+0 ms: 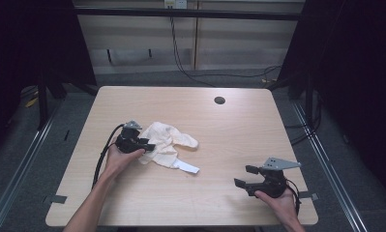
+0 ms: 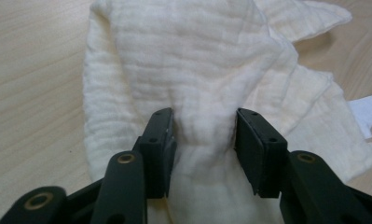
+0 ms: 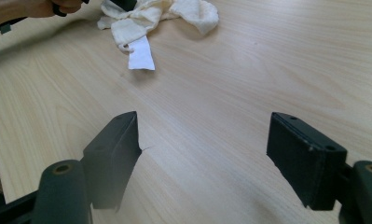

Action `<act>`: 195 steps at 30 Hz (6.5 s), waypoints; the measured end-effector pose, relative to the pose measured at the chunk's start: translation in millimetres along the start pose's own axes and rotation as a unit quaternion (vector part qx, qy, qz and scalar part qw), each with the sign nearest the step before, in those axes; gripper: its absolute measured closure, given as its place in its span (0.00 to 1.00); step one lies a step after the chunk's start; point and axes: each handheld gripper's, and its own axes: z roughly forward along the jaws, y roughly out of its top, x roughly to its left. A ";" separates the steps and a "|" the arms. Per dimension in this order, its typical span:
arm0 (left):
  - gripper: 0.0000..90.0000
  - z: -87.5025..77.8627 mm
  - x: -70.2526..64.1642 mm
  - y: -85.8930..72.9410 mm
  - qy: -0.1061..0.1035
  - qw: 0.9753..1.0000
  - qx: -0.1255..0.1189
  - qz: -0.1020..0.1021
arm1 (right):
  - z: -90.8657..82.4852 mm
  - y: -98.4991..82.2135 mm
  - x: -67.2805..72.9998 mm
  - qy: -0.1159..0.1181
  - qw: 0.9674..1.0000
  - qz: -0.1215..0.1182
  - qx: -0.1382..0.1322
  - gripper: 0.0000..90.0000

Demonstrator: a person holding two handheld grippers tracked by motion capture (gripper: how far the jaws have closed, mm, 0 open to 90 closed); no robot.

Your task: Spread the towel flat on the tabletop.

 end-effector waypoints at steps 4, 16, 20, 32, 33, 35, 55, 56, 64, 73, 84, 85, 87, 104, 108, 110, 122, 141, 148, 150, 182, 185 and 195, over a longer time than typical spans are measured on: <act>0.80 -1.1 -0.6 -5.1 -0.006 1.000 -0.003 0.006 | 1.2 -0.9 0.0 0.006 1.000 0.000 0.008 0.28; 0.93 -6.0 -13.7 -13.7 -0.018 1.000 0.001 0.013 | 3.0 -0.3 2.2 0.015 1.000 -0.001 0.015 0.33; 0.93 -4.7 -20.4 -16.1 -0.036 0.999 -0.003 0.011 | 2.5 -0.6 3.6 0.026 1.000 -0.004 0.018 0.36; 0.93 -6.9 -43.9 -21.8 -0.048 0.998 0.007 0.040 | 0.3 -1.6 6.1 0.036 0.999 -0.011 0.021 0.38; 0.93 -6.9 -45.9 -22.4 -0.051 0.998 0.007 0.041 | 0.1 -2.0 7.1 0.039 0.999 -0.009 0.022 0.38; 0.93 -7.4 -50.8 -23.9 -0.054 0.998 0.009 0.043 | 1.2 -2.6 9.7 0.041 0.999 -0.012 0.025 0.38; 0.90 -12.2 -105.4 -35.5 -0.093 0.989 0.036 0.106 | 5.0 -3.7 11.9 0.039 0.998 -0.023 0.033 0.37; 0.88 -12.5 -106.4 -34.6 -0.092 0.989 0.039 0.106 | 5.2 -3.9 11.8 0.039 0.998 -0.023 0.034 0.37; 0.64 -29.5 -104.3 -27.1 -0.079 0.991 0.010 0.109 | 6.5 -3.3 11.7 0.043 0.998 -0.028 0.033 0.35; 0.64 -55.6 -129.4 -49.4 -0.087 0.986 -0.005 0.145 | 9.9 -3.7 10.2 0.035 0.998 -0.024 0.040 0.32; 0.71 -45.1 -132.4 -54.3 -0.125 0.977 0.015 0.171 | 11.1 -3.9 12.7 0.037 0.998 -0.026 0.041 0.30; 0.72 -44.7 -131.9 -53.9 -0.125 0.976 0.024 0.174 | 11.5 -4.0 12.6 0.037 0.998 -0.024 0.042 0.29; 0.75 -41.5 -131.9 -55.1 -0.126 0.976 0.025 0.173 | 12.5 -4.1 12.3 0.031 0.998 -0.026 0.044 0.29; 0.97 -39.1 -125.3 -57.3 -0.127 0.978 0.019 0.164 | 15.5 -3.1 14.6 0.030 0.998 -0.029 0.045 0.29; 0.98 -45.8 -120.5 -53.3 -0.138 0.980 0.001 0.144 | 17.0 -2.8 15.4 0.033 0.998 -0.031 0.046 0.28; 0.98 -49.1 -118.3 -51.2 -0.138 0.981 -0.013 0.134 | 18.0 -2.6 16.0 0.037 0.998 -0.032 0.049 0.28; 0.98 -82.7 -83.0 -40.1 -0.086 0.988 -0.103 0.081 | 18.1 4.5 26.4 0.067 0.995 -0.056 0.037 0.57; 0.98 -84.1 -65.6 -52.5 -0.070 0.991 -0.105 0.047 | 76.6 7.6 54.4 0.091 0.979 -0.146 0.111 0.60; 0.98 -85.6 -59.0 -54.5 -0.069 0.991 -0.112 0.033 | 78.0 3.7 56.5 0.078 0.978 -0.168 0.096 0.72; 0.98 -86.6 -57.2 -55.0 -0.068 0.991 -0.112 0.033 | 78.0 4.8 55.8 0.071 0.979 -0.166 0.097 0.78; 0.98 -102.1 -72.9 -34.0 -0.102 0.984 -0.133 0.061 | 27.8 82.8 31.3 0.129 0.988 -0.077 -0.019 0.97; 0.98 -107.6 -72.4 -28.9 -0.102 0.983 -0.142 0.062 | 22.9 93.2 31.4 0.125 0.989 -0.080 -0.022 0.97; 0.98 -120.5 -82.6 -11.2 -0.099 0.978 -0.172 0.069 | 7.6 123.9 28.3 0.112 0.989 -0.086 -0.050 0.98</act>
